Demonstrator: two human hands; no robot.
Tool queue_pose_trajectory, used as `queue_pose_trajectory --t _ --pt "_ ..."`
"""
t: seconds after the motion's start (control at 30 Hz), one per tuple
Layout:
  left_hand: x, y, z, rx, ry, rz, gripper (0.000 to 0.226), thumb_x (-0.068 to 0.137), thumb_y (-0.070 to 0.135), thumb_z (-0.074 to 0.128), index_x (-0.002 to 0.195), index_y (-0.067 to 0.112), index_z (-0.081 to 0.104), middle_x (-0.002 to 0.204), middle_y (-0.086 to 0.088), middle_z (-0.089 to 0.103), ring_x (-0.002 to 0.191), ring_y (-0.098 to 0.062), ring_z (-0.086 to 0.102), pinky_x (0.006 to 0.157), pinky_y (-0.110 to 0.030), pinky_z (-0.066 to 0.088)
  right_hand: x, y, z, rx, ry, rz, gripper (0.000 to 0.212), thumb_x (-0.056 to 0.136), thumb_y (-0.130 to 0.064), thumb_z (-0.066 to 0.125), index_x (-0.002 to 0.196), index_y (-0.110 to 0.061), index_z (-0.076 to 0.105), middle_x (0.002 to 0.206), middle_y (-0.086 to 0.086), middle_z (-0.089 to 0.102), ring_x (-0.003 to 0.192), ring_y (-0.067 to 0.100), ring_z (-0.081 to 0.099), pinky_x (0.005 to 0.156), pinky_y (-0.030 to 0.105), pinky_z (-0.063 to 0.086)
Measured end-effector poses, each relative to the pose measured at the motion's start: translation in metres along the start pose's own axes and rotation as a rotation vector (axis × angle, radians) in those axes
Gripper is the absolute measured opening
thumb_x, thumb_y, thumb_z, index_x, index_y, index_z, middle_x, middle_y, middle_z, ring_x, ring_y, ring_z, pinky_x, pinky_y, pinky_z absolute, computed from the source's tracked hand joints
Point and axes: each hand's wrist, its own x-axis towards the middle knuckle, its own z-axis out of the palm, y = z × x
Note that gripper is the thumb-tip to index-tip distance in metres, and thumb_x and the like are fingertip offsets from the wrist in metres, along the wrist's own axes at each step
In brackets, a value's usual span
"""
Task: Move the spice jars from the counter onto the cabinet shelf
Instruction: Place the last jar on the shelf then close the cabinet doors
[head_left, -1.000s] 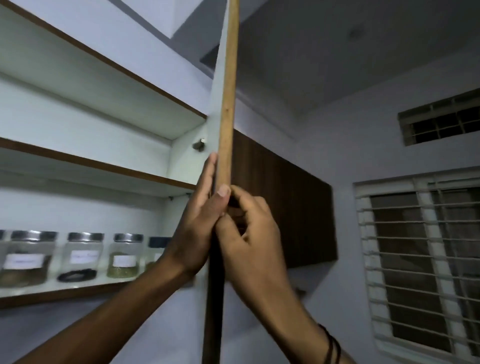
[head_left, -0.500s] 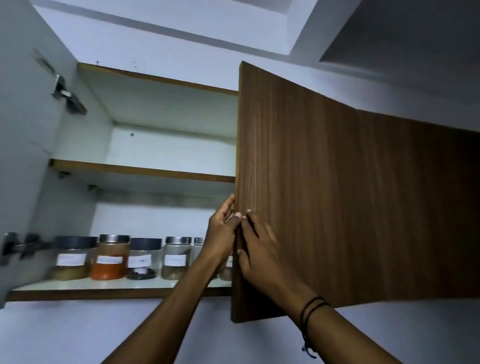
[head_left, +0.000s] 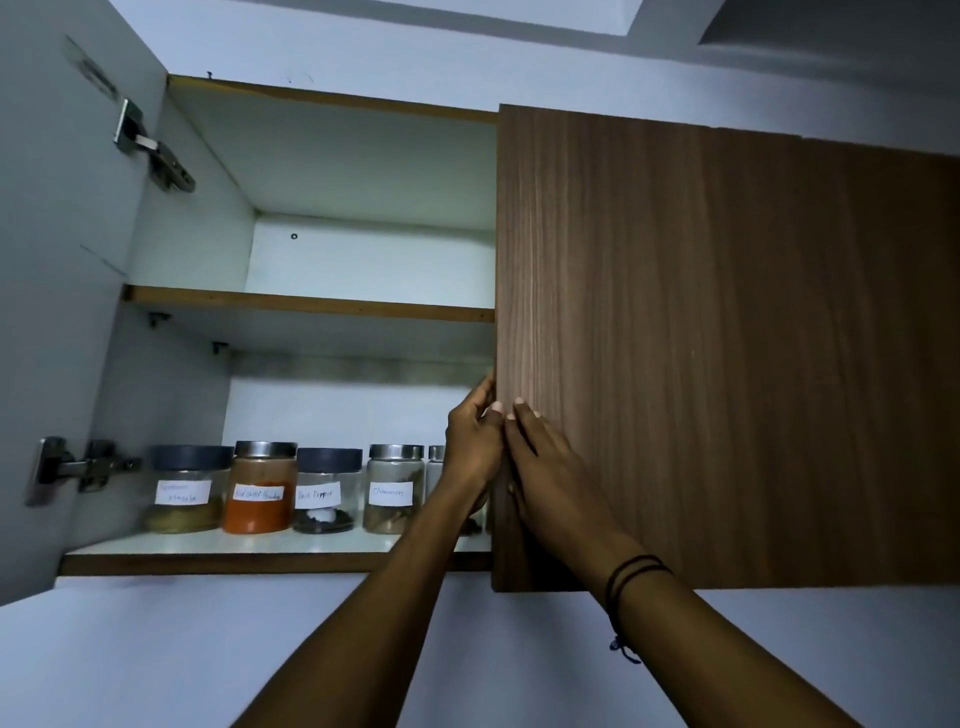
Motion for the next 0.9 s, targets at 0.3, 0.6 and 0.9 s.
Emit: queue_pose_trajectory --t 0.3,0.6,0.9 --pt "0.0 -0.004 -0.001 0.071 -0.008 0.033 0.046 0.104 0.005 0.042 0.148 0.016 0.044 0.131 0.005 0.058 0.116 -0.009 0.058 0.101 -0.021 0.047 -0.001 0.003 0.002 -0.018 0.009 -0.013 0.078 0.098 -0.011 0.054 0.157 -0.014 0.004 0.166 0.005 -0.003 0.152 0.024 0.004 0.121 0.034 0.014" --pt "-0.011 0.006 -0.006 0.316 0.032 0.041 0.041 0.101 0.006 0.049 0.139 0.019 0.056 0.123 0.005 0.066 0.103 -0.003 0.057 0.078 -0.002 0.042 0.001 0.0 -0.008 0.021 -0.07 -0.002 0.081 0.096 -0.012 0.057 0.157 -0.014 0.006 0.166 0.005 -0.004 0.152 0.025 0.003 0.121 0.037 0.015" --pt "-0.02 0.016 -0.004 0.455 -0.014 0.078 0.041 0.099 0.003 0.048 0.136 0.017 0.058 0.13 -0.006 0.067 0.111 -0.023 0.067 0.089 -0.026 0.05 -0.002 0.0 -0.021 0.117 -0.164 0.026 0.074 0.097 -0.02 0.053 0.157 -0.012 0.011 0.166 0.006 -0.004 0.152 0.022 -0.002 0.12 0.032 0.009"
